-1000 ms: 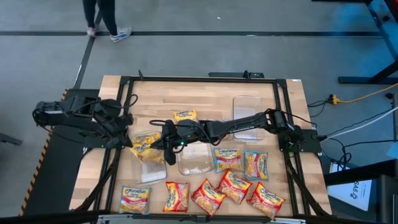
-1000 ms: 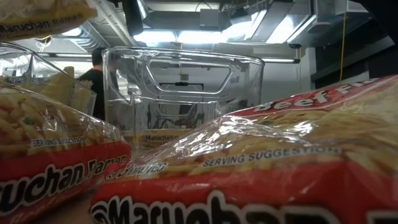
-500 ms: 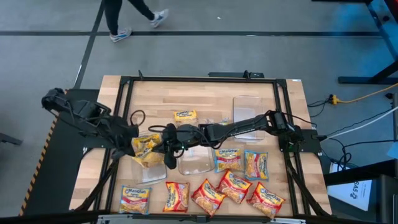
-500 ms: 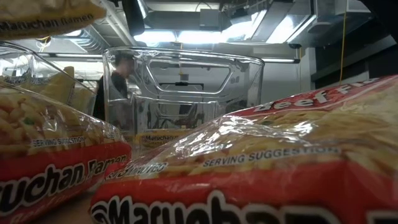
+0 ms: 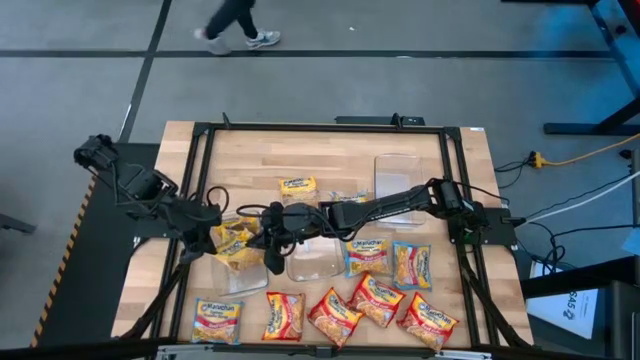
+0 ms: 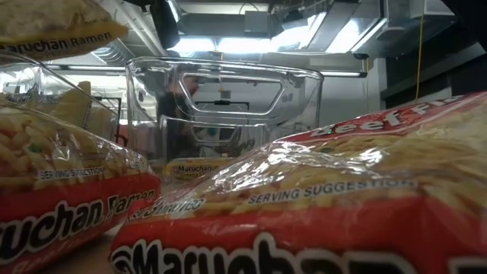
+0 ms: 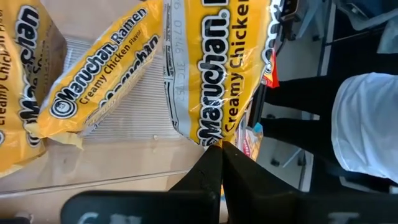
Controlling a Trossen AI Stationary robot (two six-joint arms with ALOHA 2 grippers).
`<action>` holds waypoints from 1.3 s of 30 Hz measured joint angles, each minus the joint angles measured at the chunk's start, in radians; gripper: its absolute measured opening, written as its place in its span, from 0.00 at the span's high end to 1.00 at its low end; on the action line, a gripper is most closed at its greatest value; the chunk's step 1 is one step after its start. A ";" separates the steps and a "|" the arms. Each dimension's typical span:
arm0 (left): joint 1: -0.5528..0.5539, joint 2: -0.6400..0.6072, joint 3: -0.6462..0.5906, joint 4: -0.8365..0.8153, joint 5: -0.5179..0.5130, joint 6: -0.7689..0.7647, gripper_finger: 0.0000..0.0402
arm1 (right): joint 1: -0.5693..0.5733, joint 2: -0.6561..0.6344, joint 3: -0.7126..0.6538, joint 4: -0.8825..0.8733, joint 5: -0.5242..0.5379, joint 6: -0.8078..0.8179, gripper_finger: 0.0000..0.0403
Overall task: Sort Maruchan noodles
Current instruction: Put the yellow noodle pack into the left transparent bin
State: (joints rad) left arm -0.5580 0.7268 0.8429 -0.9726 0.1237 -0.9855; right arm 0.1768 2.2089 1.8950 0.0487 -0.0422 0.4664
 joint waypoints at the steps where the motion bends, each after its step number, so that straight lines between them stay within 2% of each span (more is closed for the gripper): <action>1: -0.003 0.000 0.000 -0.001 -0.005 -0.001 1.00 | 0.000 0.000 0.000 0.000 0.000 0.001 1.00; 8: -0.022 0.000 0.000 -0.007 -0.021 -0.004 1.00 | 0.001 0.021 0.000 -0.026 -0.018 0.034 1.00; 12: -0.022 0.000 0.000 -0.008 -0.022 -0.009 1.00 | 0.001 0.052 0.000 0.019 -0.053 0.063 1.00; 39: -0.022 0.022 0.000 -0.007 -0.031 -0.008 1.00 | 0.007 0.101 0.000 0.012 -0.099 0.141 1.00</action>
State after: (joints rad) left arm -0.5796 0.7484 0.8425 -0.9792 0.0929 -0.9939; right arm 0.1837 2.3104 1.8954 0.0605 -0.1413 0.6076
